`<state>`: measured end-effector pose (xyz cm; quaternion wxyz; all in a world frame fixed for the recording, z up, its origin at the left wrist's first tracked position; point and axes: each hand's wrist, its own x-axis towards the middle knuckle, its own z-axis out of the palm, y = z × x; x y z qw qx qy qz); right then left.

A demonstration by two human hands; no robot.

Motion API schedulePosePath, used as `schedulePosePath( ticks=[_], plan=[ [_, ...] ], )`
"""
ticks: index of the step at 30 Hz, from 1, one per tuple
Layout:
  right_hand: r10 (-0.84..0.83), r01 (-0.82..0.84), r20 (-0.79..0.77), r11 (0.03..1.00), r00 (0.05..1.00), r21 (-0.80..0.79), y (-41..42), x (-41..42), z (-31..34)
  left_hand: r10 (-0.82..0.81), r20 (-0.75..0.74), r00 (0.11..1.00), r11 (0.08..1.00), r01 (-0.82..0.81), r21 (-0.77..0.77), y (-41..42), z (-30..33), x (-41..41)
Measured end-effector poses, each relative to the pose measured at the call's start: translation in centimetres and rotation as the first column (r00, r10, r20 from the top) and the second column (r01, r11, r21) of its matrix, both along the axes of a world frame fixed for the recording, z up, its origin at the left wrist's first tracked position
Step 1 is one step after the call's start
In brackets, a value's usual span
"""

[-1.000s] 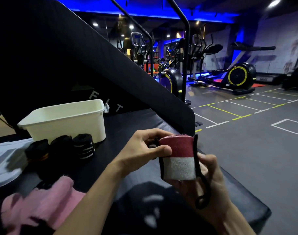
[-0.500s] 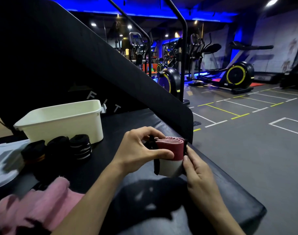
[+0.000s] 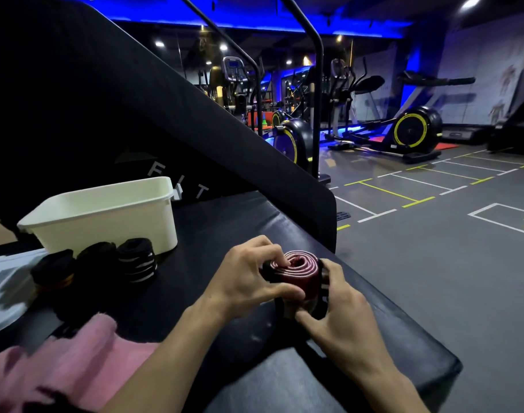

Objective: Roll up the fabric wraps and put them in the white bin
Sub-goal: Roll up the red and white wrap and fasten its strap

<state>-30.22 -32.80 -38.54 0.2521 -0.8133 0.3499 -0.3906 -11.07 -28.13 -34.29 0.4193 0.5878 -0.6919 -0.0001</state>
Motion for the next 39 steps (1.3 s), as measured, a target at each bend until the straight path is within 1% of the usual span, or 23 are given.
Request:
schedulePosePath(
  ticks=[2,4,6,10,12,13,16,18,22,24,26,29,31,35,37,38,39],
  plan=[
    [-0.016,0.016,0.011,1.0,1.0,0.022,0.2,0.4,-0.3,0.007,0.001,1.0,1.0,-0.007,0.003,-0.1,-0.2,-0.1],
    [-0.018,0.017,0.021,0.999,1.0,0.043,0.4,0.8,-0.3,0.024,-0.042,0.999,1.0,-0.024,0.006,-0.1,-0.3,-0.3],
    [-0.022,0.02,0.037,0.997,0.999,0.072,0.5,0.9,-0.2,0.06,-0.092,0.994,0.998,-0.06,0.002,-0.1,-0.3,-0.6],
    [-0.052,0.043,0.073,0.993,0.996,0.112,0.2,0.6,-0.1,0.146,-0.112,0.983,0.989,-0.148,-0.015,-0.1,-0.1,-2.2],
    [-0.076,0.064,0.105,0.992,0.992,0.11,0.0,0.4,0.1,0.152,-0.174,0.973,0.988,-0.152,0.016,0.0,0.3,-2.6],
    [-0.091,0.076,0.128,0.991,0.988,0.113,-0.1,0.2,0.2,0.125,-0.222,0.967,0.992,-0.118,0.046,0.1,0.6,-2.5],
    [-0.122,0.097,0.201,0.987,0.972,0.13,-0.5,-0.3,0.7,-0.002,-0.362,0.932,0.987,0.061,0.151,0.5,2.1,-2.0],
    [-0.128,0.105,0.228,0.988,0.965,0.112,-0.6,-0.5,0.9,-0.054,-0.418,0.907,0.971,0.145,0.189,0.9,2.9,-1.6],
    [-0.125,0.092,0.291,0.988,0.948,0.122,-0.6,-0.6,1.1,-0.095,-0.444,0.891,0.96,0.2,0.195,1.5,3.5,-0.9],
    [-0.118,0.084,0.311,0.989,0.943,0.121,-0.7,-0.7,1.2,-0.091,-0.485,0.87,0.955,0.215,0.205,1.8,3.7,-0.5],
    [-0.109,0.073,0.321,0.99,0.941,0.122,-0.7,-0.8,1.3,-0.097,-0.54,0.836,0.94,0.255,0.227,2.2,4.1,0.0],
    [-0.099,0.055,0.34,0.989,0.935,0.134,-0.6,-0.9,1.3,-0.112,-0.637,0.763,0.898,0.352,0.264,2.9,4.5,0.6],
    [-0.092,0.047,0.346,0.99,0.934,0.136,-0.5,-0.8,1.3,-0.102,-0.644,0.758,0.884,0.365,0.29,3.1,4.5,1.0],
    [-0.072,0.02,0.354,0.989,0.932,0.148,-0.3,-0.6,1.3,-0.06,-0.563,0.825,0.889,0.3,0.345,3.0,4.2,1.1],
    [-0.055,-0.008,0.372,0.986,0.926,0.164,-0.3,-0.5,1.1,-0.063,-0.543,0.837,0.892,0.292,0.346,3.1,4.3,1.1],
    [-0.04,-0.032,0.387,0.984,0.921,0.177,-0.3,-0.4,1.1,-0.074,-0.578,0.813,0.895,0.309,0.32,3.1,4.3,1.0],
    [-0.023,-0.062,0.408,0.979,0.913,0.194,-0.4,-0.3,0.9,-0.089,-0.645,0.759,0.9,0.339,0.275,3.1,4.4,1.0]
  ],
)
